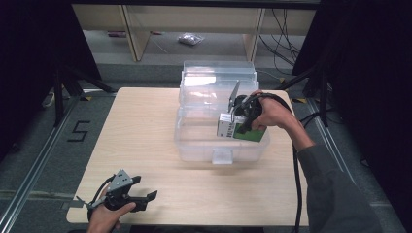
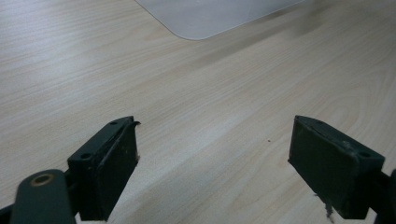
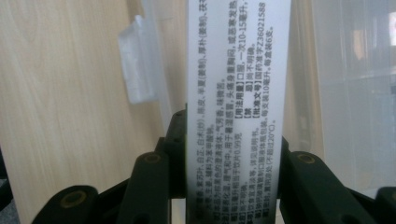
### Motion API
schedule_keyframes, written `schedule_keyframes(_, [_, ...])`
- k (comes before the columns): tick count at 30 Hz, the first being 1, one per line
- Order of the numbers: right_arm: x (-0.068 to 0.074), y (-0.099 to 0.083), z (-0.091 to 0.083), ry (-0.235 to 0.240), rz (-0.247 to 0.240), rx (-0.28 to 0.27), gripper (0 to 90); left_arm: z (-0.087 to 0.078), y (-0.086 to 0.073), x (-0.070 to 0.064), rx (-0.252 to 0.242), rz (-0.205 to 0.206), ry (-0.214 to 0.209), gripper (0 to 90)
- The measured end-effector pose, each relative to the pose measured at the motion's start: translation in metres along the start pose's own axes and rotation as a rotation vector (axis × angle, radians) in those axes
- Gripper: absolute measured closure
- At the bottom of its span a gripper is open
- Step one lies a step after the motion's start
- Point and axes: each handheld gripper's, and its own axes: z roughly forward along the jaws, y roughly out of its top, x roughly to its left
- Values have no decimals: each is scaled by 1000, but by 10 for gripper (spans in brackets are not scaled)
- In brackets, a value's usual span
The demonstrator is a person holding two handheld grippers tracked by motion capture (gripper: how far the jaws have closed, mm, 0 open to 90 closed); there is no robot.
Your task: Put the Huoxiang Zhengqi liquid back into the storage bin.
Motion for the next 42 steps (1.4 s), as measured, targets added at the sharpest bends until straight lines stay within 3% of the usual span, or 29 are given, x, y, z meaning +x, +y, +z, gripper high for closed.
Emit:
schedule_keyframes(2, [-4,-3,8,13,39,12,651,0,0,1,9,7,-3,148])
schedule_keyframes(4, [-7,-4,11,8,28,4,651,0,0,1,11,11,-4,148])
schedule_keyframes(5, [-7,-6,16,20,55,23,651,0,0,1,13,11,-4,149])
schedule_keyframes(12, [-15,-11,32,31,38,25,650,0,0,0,10,4,-4,149])
schedule_keyframes(17, [-17,-14,40,35,59,41,650,0,0,0,16,7,-6,148])
schedule_keyframes(19, [-22,-16,43,35,34,27,650,0,0,0,9,0,-4,149])
schedule_keyframes(26, [-23,-19,53,47,39,31,649,1,0,0,8,-2,-4,149])
schedule_keyframes(27, [-23,-20,55,46,57,31,649,0,0,0,10,-1,-3,148])
schedule_keyframes(31, [-21,-20,61,52,50,48,648,1,0,0,6,-1,0,148])
schedule_keyframes(32, [-24,-19,63,50,12,25,648,1,0,0,6,-2,-1,149])
schedule_keyframes(33, [-24,-19,63,50,12,25,648,1,0,0,6,-2,-1,149])
schedule_keyframes(34, [-22,-20,62,58,47,48,648,1,0,0,5,-2,-1,149])
schedule_keyframes(37, [-22,-21,65,65,48,37,647,0,0,1,10,7,0,148])
schedule_keyframes(38, [-20,-21,65,72,87,42,647,0,0,1,12,14,-2,148])
schedule_keyframes(39, [-23,-24,67,61,41,45,647,-2,1,0,28,15,9,148])
schedule_keyframes(42, [-25,-27,70,62,7,20,647,1,0,0,6,1,-2,149])
